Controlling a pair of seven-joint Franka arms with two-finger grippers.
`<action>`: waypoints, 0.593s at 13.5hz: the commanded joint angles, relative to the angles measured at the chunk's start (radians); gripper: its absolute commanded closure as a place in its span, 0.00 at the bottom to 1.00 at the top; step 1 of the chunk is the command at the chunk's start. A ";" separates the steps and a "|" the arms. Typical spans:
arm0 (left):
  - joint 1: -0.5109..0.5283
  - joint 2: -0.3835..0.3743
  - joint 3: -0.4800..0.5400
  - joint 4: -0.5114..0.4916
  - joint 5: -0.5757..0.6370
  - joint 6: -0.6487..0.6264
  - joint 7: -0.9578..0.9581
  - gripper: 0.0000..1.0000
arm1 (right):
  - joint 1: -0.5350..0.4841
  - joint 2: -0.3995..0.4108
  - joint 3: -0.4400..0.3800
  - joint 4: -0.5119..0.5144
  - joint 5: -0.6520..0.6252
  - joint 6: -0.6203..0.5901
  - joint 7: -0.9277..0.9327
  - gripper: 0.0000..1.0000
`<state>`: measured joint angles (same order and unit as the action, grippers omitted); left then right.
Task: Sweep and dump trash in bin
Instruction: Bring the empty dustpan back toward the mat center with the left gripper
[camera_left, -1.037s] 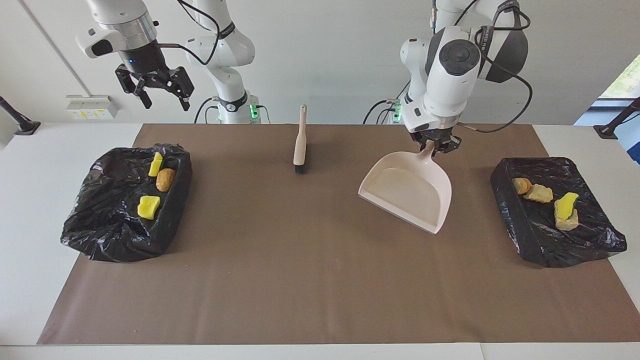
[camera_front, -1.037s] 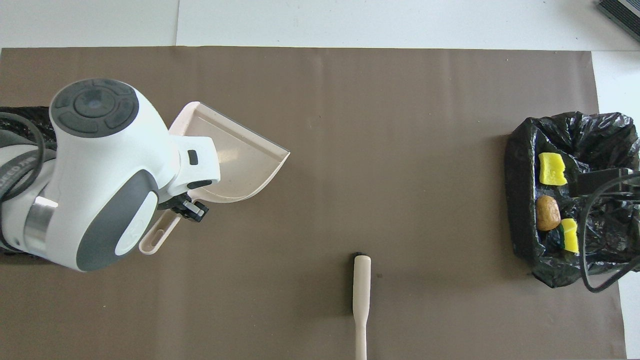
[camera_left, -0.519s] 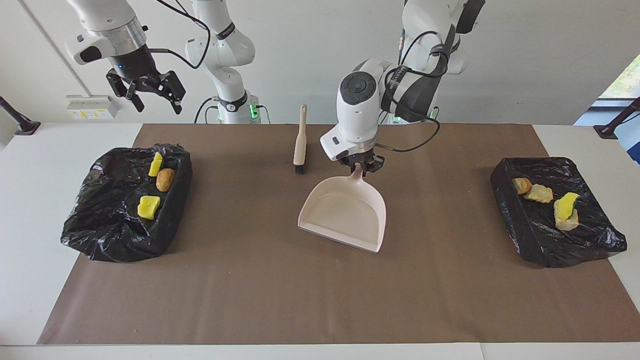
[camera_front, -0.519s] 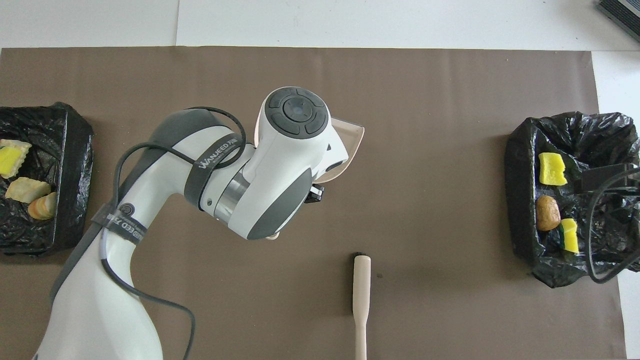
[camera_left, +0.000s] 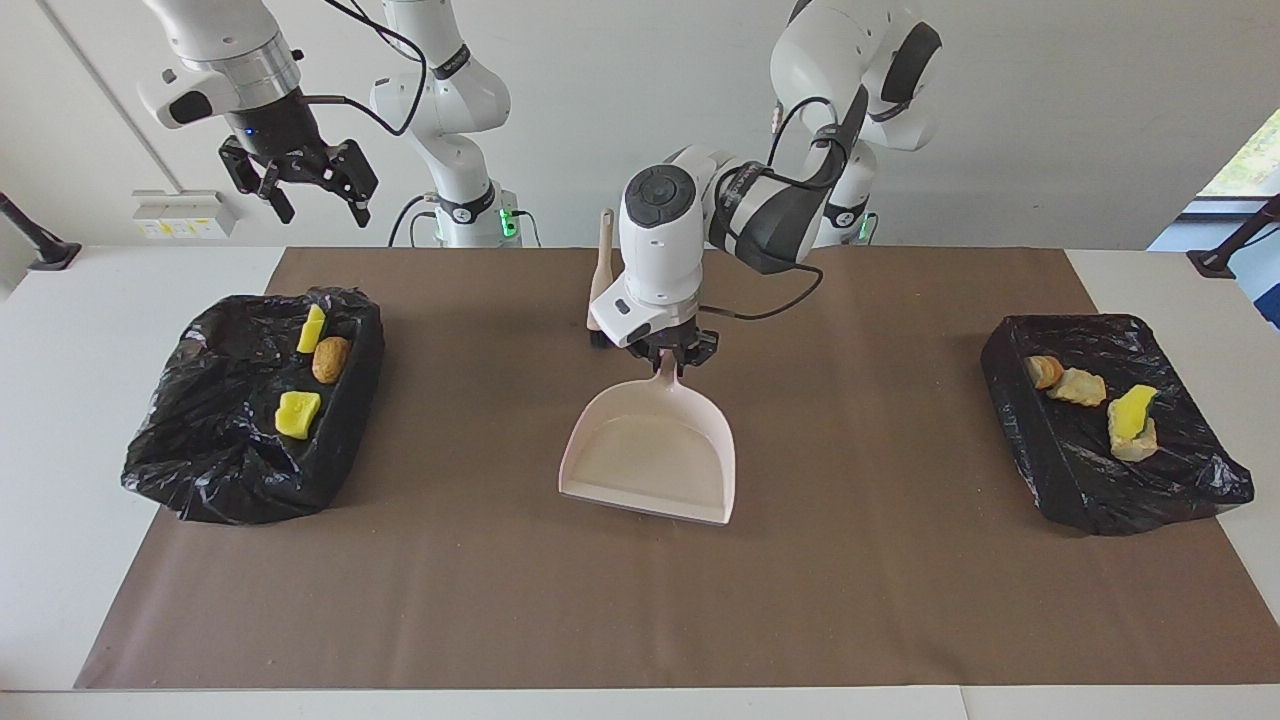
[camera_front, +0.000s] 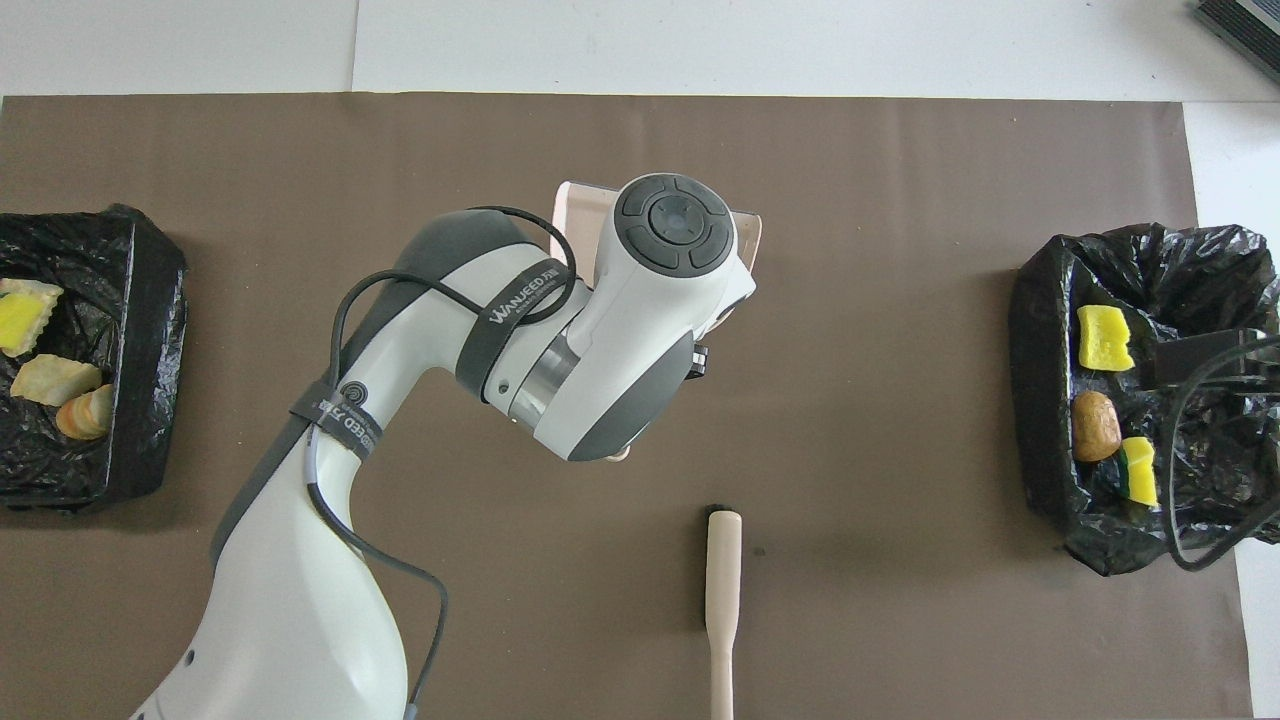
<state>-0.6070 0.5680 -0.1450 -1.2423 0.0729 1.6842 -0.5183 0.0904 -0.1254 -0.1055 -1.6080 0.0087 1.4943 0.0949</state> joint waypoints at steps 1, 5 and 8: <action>-0.045 0.093 0.024 0.080 -0.012 0.032 -0.096 1.00 | 0.002 0.001 -0.002 0.013 -0.006 -0.017 -0.012 0.00; -0.045 0.118 0.021 0.070 -0.013 0.092 -0.158 1.00 | 0.002 0.001 -0.002 0.013 -0.006 -0.017 -0.012 0.00; -0.048 0.113 0.021 0.026 -0.041 0.133 -0.155 1.00 | 0.002 0.001 -0.002 0.013 -0.006 -0.017 -0.012 0.00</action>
<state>-0.6377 0.6802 -0.1440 -1.2132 0.0666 1.7929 -0.6613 0.0904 -0.1254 -0.1055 -1.6078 0.0087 1.4943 0.0949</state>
